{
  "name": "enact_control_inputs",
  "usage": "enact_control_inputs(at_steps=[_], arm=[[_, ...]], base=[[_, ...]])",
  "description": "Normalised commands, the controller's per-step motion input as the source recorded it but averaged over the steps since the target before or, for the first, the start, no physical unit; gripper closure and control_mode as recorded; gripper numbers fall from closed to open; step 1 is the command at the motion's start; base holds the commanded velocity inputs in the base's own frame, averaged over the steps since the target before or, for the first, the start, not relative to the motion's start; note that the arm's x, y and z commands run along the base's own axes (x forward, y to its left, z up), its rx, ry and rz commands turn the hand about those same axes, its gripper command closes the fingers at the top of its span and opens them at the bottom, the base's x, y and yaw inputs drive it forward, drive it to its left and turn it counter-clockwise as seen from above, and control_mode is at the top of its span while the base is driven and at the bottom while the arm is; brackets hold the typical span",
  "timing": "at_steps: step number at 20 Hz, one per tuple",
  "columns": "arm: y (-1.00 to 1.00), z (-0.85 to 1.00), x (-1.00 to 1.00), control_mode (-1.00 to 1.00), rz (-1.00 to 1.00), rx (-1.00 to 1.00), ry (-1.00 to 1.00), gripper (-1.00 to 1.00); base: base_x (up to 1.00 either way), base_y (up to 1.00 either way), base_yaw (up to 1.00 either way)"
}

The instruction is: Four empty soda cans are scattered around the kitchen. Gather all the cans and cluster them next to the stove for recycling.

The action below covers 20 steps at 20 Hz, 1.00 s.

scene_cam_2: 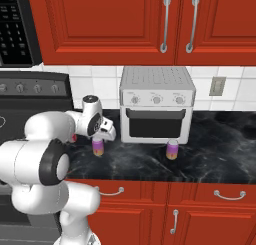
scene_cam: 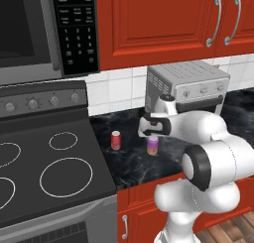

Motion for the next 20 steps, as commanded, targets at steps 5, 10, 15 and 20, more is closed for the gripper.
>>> enact_control_inputs(at_steps=[5, 10, 15, 20], arm=[[0.00, -0.26, 0.07, -1.00, 0.00, 0.00, 0.10, -1.00], [0.00, -0.18, 0.14, -1.00, 0.00, 0.00, 0.03, -1.00], [0.00, -0.10, 0.12, -1.00, 0.00, 0.00, 0.00, -1.00], [0.00, -0.10, -0.03, -1.00, 0.00, 0.00, 0.08, 1.00]], base=[[0.00, 0.00, 0.00], [0.00, 0.00, 0.00], [0.00, 0.00, 0.00], [0.00, 0.00, 0.00]])
